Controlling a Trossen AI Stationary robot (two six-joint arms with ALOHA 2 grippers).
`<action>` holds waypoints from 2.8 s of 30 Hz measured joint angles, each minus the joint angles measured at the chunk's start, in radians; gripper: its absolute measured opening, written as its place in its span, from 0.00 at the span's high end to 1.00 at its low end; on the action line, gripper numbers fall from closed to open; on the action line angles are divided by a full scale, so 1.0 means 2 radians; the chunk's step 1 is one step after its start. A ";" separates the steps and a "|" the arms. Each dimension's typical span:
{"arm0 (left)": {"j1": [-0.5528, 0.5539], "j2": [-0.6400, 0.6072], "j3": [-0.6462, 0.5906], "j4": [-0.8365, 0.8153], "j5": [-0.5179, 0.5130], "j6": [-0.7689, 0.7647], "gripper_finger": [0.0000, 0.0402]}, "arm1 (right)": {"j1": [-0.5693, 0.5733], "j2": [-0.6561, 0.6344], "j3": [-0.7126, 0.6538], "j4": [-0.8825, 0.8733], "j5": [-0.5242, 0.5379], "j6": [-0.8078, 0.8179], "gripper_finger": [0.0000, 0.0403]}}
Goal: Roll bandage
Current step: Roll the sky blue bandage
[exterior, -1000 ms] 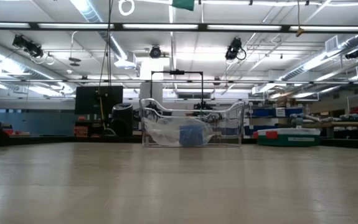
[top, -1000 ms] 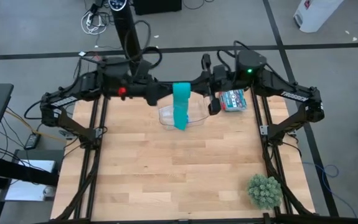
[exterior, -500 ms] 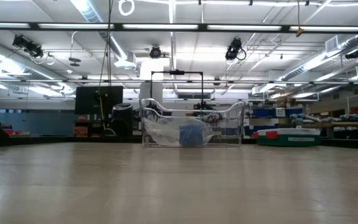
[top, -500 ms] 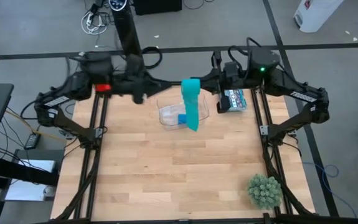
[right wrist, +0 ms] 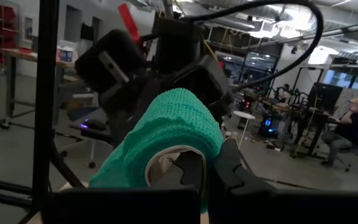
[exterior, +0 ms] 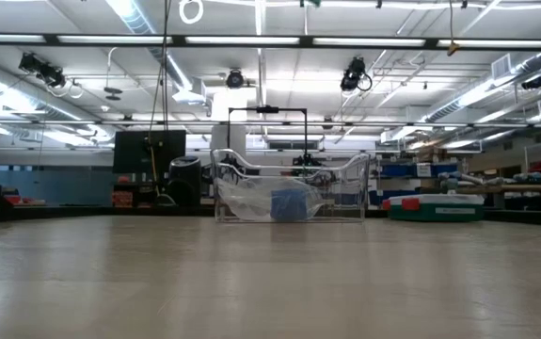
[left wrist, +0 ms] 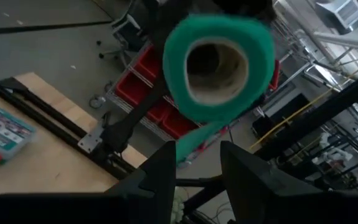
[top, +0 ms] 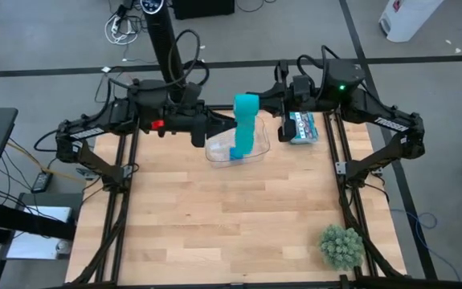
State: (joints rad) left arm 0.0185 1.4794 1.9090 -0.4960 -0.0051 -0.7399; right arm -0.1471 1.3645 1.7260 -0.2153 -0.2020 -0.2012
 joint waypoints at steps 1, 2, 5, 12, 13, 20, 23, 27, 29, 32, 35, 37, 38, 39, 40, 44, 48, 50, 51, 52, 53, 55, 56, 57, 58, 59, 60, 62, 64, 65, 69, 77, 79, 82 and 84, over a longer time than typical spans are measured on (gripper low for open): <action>0.000 0.000 0.000 0.000 -0.003 0.000 0.67 | 0.000 0.000 0.000 0.001 0.000 0.000 1.00; 0.000 0.000 0.000 0.001 -0.008 -0.001 0.67 | 0.000 0.000 0.000 0.003 0.000 0.000 1.00; 0.000 0.001 0.000 0.001 -0.020 -0.001 0.70 | 0.000 0.000 0.000 0.013 0.000 0.003 1.00; -0.003 0.018 0.000 0.024 -0.027 0.006 0.88 | 0.000 0.005 0.000 0.016 0.000 0.015 1.00; -0.004 0.019 0.000 0.023 -0.026 0.012 0.92 | 0.000 0.005 0.000 0.015 0.000 0.018 1.00; -0.014 0.023 0.000 0.029 -0.013 0.017 0.99 | -0.018 -0.001 0.000 0.009 0.009 0.043 1.00; -0.016 0.023 0.000 0.032 -0.008 0.017 0.99 | -0.030 -0.002 0.000 0.004 0.009 0.047 1.00; -0.017 0.023 0.000 0.031 0.020 0.013 0.99 | -0.045 -0.001 0.000 -0.004 -0.006 0.047 1.00; -0.017 0.024 0.000 0.025 0.030 0.011 0.99 | -0.051 -0.001 0.000 0.004 -0.019 0.051 1.00; -0.017 0.026 0.000 0.000 0.026 0.011 1.00 | -0.057 -0.001 0.000 0.017 -0.053 0.078 1.00; -0.011 0.027 0.000 -0.019 0.011 0.010 1.00 | -0.058 -0.001 0.000 0.013 -0.076 0.101 1.00; -0.007 0.026 0.000 -0.026 -0.002 0.015 1.00 | -0.057 0.001 0.000 0.005 -0.093 0.136 1.00; -0.005 0.026 0.000 -0.033 -0.005 0.019 1.00 | -0.055 0.001 0.000 0.002 -0.100 0.159 1.00; -0.002 0.026 0.000 -0.039 -0.007 0.027 1.00 | -0.054 0.002 0.000 -0.005 -0.103 0.180 1.00; 0.000 0.026 0.000 -0.044 -0.009 0.030 1.00 | -0.053 0.002 0.000 -0.008 -0.104 0.196 1.00; 0.002 0.026 0.000 -0.060 -0.010 0.045 1.00 | -0.039 0.003 0.000 0.004 -0.113 0.239 1.00; 0.003 0.026 0.000 -0.062 -0.010 0.054 1.00 | -0.031 0.004 0.000 0.005 -0.131 0.279 1.00; 0.004 0.026 0.000 -0.060 -0.015 0.054 1.00 | -0.028 0.004 0.000 0.007 -0.139 0.300 1.00; 0.004 0.026 0.000 -0.060 -0.016 0.054 1.00 | -0.027 0.004 0.000 0.007 -0.142 0.310 1.00; 0.004 0.026 0.000 -0.060 -0.018 0.054 1.00 | -0.024 0.004 0.000 0.006 -0.145 0.319 1.00; 0.004 0.026 0.000 -0.060 -0.020 0.054 1.00 | -0.021 0.004 0.000 0.005 -0.147 0.328 1.00; 0.004 0.026 0.000 -0.060 -0.027 0.054 1.00 | -0.014 0.004 0.000 0.003 -0.147 0.339 1.00; 0.004 0.026 0.000 -0.058 -0.029 0.054 1.00 | -0.010 0.004 0.000 0.003 -0.145 0.341 1.00; 0.004 0.026 0.000 -0.054 -0.032 0.054 1.00 | -0.005 0.004 0.000 0.003 -0.141 0.343 1.00; 0.004 0.026 0.000 -0.047 -0.032 0.055 1.00 | -0.002 0.004 0.000 0.003 -0.139 0.344 1.00; 0.004 0.026 0.000 -0.037 -0.033 0.056 1.00 | 0.000 0.004 0.000 0.003 -0.136 0.343 1.00; 0.004 0.027 0.000 -0.024 -0.032 0.057 0.99 | 0.001 0.004 0.000 0.002 -0.135 0.342 1.00; 0.004 0.027 0.000 0.004 -0.024 0.070 0.98 | 0.001 0.004 0.000 -0.002 -0.133 0.339 1.00; 0.004 0.027 0.000 0.018 -0.014 0.078 0.96 | 0.001 0.004 0.000 -0.003 -0.133 0.339 1.00; 0.004 0.027 0.000 0.018 -0.014 0.078 0.95 | 0.001 0.004 0.000 -0.003 -0.133 0.339 1.00; 0.004 0.027 0.000 0.011 -0.012 0.079 0.89 | -0.002 0.004 0.000 -0.002 -0.133 0.339 1.00; 0.004 0.025 0.000 0.014 0.044 0.080 0.75 | -0.010 0.004 0.000 -0.034 -0.137 0.400 1.00; 0.004 0.023 0.000 0.014 0.053 0.084 0.74 | -0.010 0.004 0.000 -0.043 -0.147 0.414 1.00; 0.004 0.018 0.000 0.001 0.050 0.104 0.74 | -0.010 0.003 -0.003 -0.061 -0.158 0.434 1.00; 0.004 0.015 0.002 -0.024 0.034 0.116 0.74 | -0.010 0.002 -0.009 -0.071 -0.161 0.446 1.00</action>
State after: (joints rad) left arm 0.0261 1.5089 1.9134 -0.5447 0.0636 -0.5073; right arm -0.1678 1.3689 1.7090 -0.3566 -0.5236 0.6901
